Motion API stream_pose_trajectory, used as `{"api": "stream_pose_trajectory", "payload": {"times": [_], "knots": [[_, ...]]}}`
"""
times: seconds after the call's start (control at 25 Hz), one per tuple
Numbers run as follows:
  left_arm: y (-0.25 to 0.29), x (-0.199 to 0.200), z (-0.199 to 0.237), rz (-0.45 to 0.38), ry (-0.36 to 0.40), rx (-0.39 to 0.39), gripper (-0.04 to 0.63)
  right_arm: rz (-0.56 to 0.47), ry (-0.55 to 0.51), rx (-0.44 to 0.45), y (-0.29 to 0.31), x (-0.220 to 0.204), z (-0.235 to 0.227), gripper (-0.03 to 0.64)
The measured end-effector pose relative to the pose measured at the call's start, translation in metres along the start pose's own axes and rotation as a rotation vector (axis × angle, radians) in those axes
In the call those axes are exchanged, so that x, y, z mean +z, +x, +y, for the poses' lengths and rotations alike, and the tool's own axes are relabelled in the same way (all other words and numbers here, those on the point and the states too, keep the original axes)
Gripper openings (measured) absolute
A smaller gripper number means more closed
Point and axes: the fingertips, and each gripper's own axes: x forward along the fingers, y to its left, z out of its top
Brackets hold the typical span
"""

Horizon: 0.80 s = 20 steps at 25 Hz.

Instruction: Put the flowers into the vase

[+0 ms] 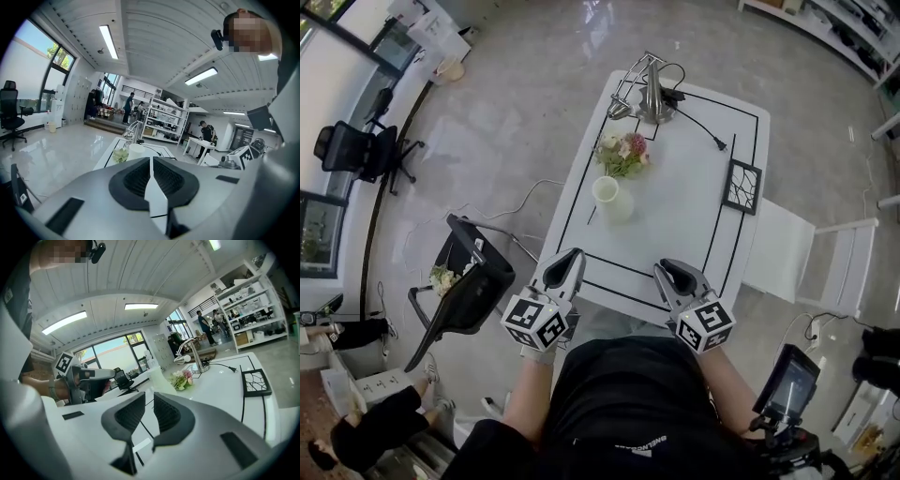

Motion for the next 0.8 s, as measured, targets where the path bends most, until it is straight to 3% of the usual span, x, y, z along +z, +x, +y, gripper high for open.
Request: {"api": "stream_pose_trajectory", "payload": {"times": [0.4, 0.8], "knots": [[0.049, 0.032, 0.064, 0.04, 0.041, -0.12, 0.022, 0.009, 0.021, -0.117, 0.031, 0.009, -0.005, 0.061], [0.122, 0.023, 0.111, 0.119, 0.057, -0.244, 0.075, 0.056, -0.02, -0.204, 0.053, 0.021, -0.003, 0.061]]}}
